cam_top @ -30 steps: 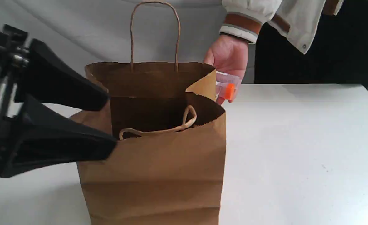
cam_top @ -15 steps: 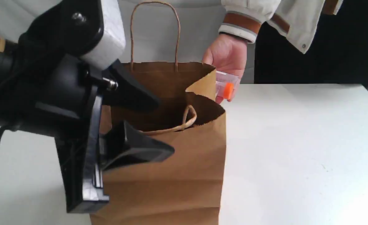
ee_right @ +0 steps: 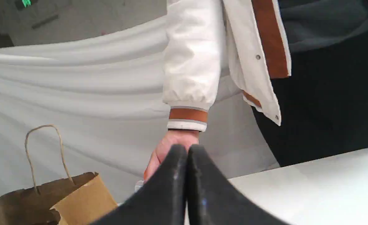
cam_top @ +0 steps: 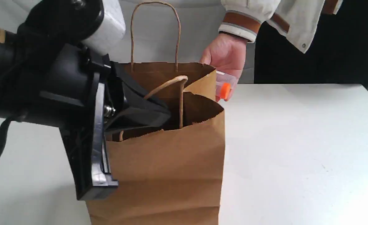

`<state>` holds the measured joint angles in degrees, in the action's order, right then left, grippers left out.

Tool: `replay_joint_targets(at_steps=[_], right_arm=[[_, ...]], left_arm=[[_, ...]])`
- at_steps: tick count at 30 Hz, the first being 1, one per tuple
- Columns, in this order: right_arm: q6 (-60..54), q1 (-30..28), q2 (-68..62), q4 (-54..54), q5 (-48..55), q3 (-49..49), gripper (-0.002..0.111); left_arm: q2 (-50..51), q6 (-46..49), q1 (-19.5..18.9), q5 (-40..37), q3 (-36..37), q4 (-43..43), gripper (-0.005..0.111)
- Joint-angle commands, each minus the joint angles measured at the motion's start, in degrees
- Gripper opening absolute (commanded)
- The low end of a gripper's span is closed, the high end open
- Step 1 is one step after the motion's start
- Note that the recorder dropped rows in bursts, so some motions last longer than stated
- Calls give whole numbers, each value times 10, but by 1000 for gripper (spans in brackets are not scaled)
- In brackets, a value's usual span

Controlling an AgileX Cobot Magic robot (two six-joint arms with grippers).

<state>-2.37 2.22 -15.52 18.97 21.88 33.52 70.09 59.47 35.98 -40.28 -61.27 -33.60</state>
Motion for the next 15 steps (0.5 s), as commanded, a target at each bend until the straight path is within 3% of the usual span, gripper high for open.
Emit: replay_joint_targets(at_steps=[1, 5, 10, 15], right_arm=[[-64, 1, -126, -7, 82, 136, 0], [-107, 1, -281, 13, 230, 314, 0], [-174, 1, -492, 114, 445, 555, 0], [-176, 4, -650, 161, 481, 712, 0]], left_arm=[[0, -9, 3, -22, -4, -1, 0], [0, -10, 3, -39, -4, -1, 0], [0, -14, 3, -40, -4, -1, 0], [0, -21, 3, -41, -4, -1, 0]])
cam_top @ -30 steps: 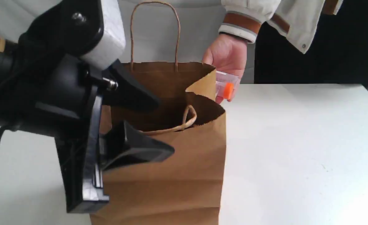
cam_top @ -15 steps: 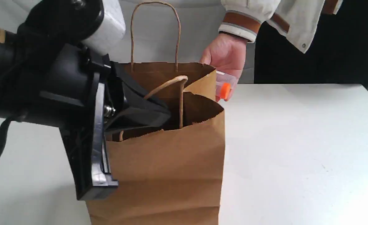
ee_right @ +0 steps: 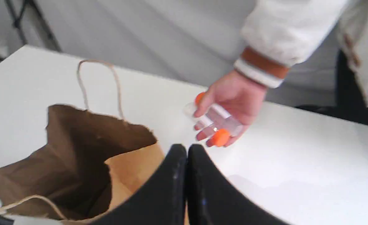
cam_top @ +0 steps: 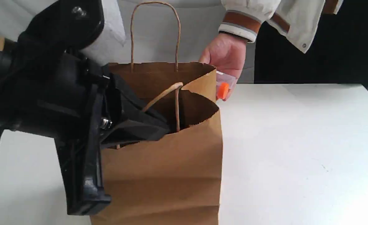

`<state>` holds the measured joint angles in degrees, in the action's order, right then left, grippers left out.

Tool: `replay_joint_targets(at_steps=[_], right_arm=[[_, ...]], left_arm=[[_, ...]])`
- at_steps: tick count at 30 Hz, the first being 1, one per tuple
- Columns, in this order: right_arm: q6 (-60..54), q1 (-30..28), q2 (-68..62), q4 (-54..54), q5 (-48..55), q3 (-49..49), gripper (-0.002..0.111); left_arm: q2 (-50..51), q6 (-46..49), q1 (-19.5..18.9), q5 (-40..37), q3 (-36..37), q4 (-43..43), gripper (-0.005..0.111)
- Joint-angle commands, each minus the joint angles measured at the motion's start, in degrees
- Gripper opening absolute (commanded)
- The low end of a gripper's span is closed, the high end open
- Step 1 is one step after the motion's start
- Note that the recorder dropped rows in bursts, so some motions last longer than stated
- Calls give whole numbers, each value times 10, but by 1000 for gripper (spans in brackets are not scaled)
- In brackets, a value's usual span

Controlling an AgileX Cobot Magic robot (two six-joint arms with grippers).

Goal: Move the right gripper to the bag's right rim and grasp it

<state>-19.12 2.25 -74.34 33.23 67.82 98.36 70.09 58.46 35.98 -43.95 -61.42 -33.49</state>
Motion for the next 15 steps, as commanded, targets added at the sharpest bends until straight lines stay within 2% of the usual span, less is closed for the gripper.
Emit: replay_joint_targets(at_steps=[1, 4, 8, 12, 15], right_arm=[[-9, 7, -86, 18, 21, 84, 0], [-29, 7, -140, 23, 21, 109, 3], [-54, 13, -205, 31, 21, 110, 21], [-75, 48, -263, 30, 21, 110, 42], [-135, 88, -303, 19, 21, 110, 47]], left_arm=[[0, -10, 3, -5, -3, -2, 0], [0, -10, 3, -9, -3, -2, 0], [0, -14, 3, -9, -3, -6, 0], [0, -14, 3, -9, -3, -9, 0], [0, -14, 3, -9, -3, -20, 0]])
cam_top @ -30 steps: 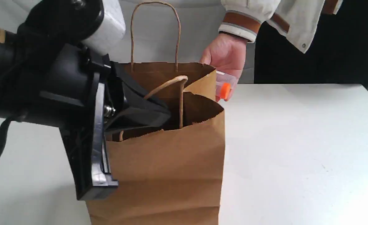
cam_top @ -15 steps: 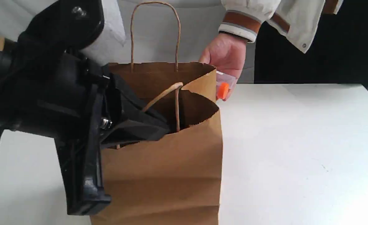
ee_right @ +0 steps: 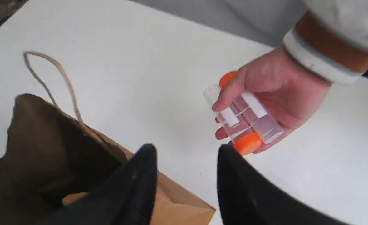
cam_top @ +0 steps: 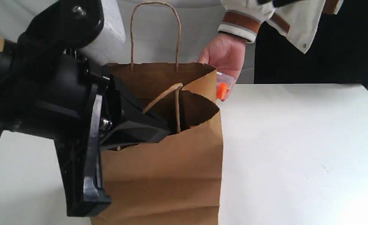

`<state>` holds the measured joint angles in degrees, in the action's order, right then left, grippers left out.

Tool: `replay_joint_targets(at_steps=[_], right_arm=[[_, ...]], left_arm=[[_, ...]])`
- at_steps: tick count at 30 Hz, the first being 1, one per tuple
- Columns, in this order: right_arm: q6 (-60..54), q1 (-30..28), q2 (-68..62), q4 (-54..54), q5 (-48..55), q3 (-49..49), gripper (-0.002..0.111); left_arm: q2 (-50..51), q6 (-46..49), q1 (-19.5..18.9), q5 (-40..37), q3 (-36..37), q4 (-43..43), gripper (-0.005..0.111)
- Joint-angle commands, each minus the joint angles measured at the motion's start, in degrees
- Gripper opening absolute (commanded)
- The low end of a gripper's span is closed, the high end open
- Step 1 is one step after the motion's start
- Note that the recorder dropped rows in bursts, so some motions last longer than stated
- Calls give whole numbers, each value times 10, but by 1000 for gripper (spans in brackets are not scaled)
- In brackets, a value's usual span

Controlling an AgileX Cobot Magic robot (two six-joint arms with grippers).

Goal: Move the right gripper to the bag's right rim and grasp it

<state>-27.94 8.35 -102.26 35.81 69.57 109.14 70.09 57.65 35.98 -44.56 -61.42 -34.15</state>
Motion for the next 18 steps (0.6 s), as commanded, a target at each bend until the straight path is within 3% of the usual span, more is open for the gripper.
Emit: replay_joint_targets(at_steps=[1, 5, 18], right_arm=[[-59, 40, -35, -22, 4, 3, 47], [-66, 73, -60, -94, -49, 3, 47], [-45, 105, -73, -75, -33, 3, 47]], left_arm=[[0, -6, 3, -3, -3, -15, 0], [0, -6, 3, -4, -3, -15, 0], [0, -6, 3, -6, -3, -25, 0]])
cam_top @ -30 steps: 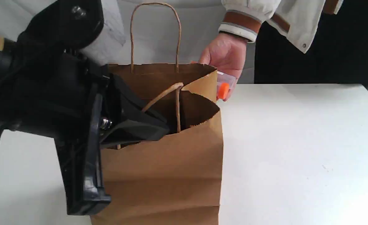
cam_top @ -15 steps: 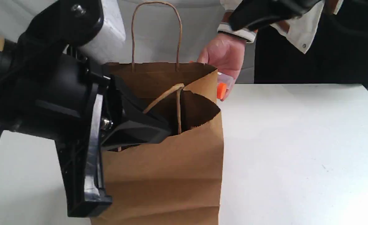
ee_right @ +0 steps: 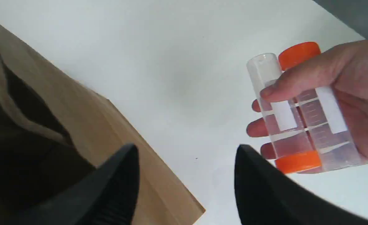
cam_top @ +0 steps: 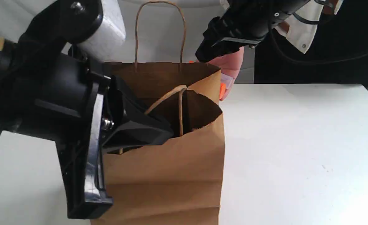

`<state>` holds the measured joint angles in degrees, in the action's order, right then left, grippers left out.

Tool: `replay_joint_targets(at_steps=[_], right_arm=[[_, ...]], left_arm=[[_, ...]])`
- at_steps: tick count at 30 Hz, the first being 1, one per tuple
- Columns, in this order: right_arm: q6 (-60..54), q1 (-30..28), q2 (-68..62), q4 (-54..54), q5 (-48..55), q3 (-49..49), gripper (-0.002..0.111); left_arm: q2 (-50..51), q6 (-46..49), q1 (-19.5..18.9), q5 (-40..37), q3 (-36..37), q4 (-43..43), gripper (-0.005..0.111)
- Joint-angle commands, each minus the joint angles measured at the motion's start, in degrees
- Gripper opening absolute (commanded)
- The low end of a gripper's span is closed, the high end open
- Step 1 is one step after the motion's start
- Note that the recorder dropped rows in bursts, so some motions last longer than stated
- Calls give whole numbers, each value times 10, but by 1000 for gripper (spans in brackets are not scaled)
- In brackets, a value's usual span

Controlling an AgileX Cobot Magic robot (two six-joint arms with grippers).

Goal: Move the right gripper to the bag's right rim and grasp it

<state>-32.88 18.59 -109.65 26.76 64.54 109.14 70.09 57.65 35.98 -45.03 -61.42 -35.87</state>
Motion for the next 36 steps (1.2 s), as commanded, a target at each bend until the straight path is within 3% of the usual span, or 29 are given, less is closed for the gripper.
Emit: replay_joint_targets(at_steps=[1, 6, 13, 19, 28, 36], right_arm=[[4, 3, 1, 27, 25, 3, 47], [3, 3, 3, 23, 41, 3, 47], [6, 2, 29, 27, -14, 3, 47], [0, 2, 41, 19, 53, 3, 47], [9, 4, 24, -2, 54, 3, 47], [9, 45, 6, -37, 54, 3, 47]], left_arm=[[0, -6, 3, -4, -3, -8, 0], [0, -6, 3, -5, -3, -8, 0], [0, -6, 3, -10, -3, -8, 0], [0, -6, 3, -6, -3, -8, 0], [0, -6, 3, -6, -3, -8, 0], [0, -6, 3, -1, -3, -8, 0]])
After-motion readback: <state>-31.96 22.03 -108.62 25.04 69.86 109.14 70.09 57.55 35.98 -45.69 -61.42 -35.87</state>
